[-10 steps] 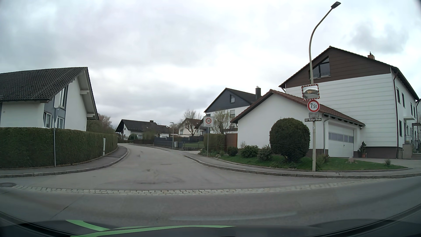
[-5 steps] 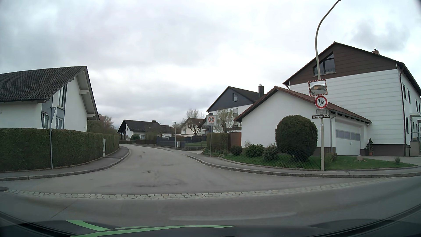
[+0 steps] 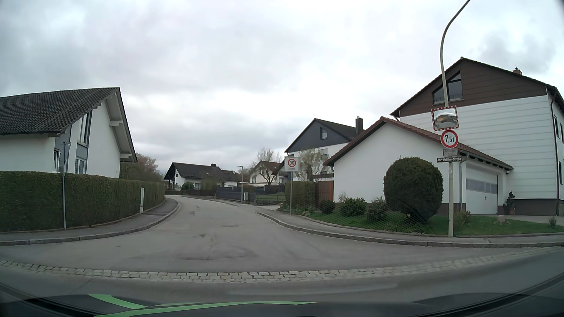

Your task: Follow the waypoints while adhering to traffic rules and regulations

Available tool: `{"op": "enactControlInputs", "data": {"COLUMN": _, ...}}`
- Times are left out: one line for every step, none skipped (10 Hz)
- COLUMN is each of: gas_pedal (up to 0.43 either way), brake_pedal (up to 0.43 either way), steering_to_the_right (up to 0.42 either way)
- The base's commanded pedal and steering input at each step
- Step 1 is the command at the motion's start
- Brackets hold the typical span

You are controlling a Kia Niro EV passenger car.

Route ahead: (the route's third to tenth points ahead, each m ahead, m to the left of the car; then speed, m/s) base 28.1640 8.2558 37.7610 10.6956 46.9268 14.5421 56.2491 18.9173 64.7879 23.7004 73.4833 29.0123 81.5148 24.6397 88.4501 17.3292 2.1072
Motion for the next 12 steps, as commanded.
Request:
{"op": "enactControlInputs", "data": {"gas_pedal": 0.311, "brake_pedal": 0.0, "steering_to_the_right": -0.106}}
{"op": "enactControlInputs", "data": {"gas_pedal": 0.311, "brake_pedal": 0.0, "steering_to_the_right": -0.106}}
{"op": "enactControlInputs", "data": {"gas_pedal": 0.311, "brake_pedal": 0.0, "steering_to_the_right": -0.105}}
{"op": "enactControlInputs", "data": {"gas_pedal": 0.311, "brake_pedal": 0.0, "steering_to_the_right": -0.102}}
{"op": "enactControlInputs", "data": {"gas_pedal": 0.299, "brake_pedal": 0.0, "steering_to_the_right": -0.1}}
{"op": "enactControlInputs", "data": {"gas_pedal": 0.299, "brake_pedal": 0.0, "steering_to_the_right": -0.099}}
{"op": "enactControlInputs", "data": {"gas_pedal": 0.299, "brake_pedal": 0.0, "steering_to_the_right": -0.097}}
{"op": "enactControlInputs", "data": {"gas_pedal": 0.299, "brake_pedal": 0.0, "steering_to_the_right": -0.094}}
{"op": "enactControlInputs", "data": {"gas_pedal": 0.299, "brake_pedal": 0.0, "steering_to_the_right": -0.084}}
{"op": "enactControlInputs", "data": {"gas_pedal": 0.287, "brake_pedal": 0.0, "steering_to_the_right": -0.079}}
{"op": "enactControlInputs", "data": {"gas_pedal": 0.268, "brake_pedal": 0.0, "steering_to_the_right": -0.078}}
{"op": "enactControlInputs", "data": {"gas_pedal": 0.248, "brake_pedal": 0.0, "steering_to_the_right": -0.072}}
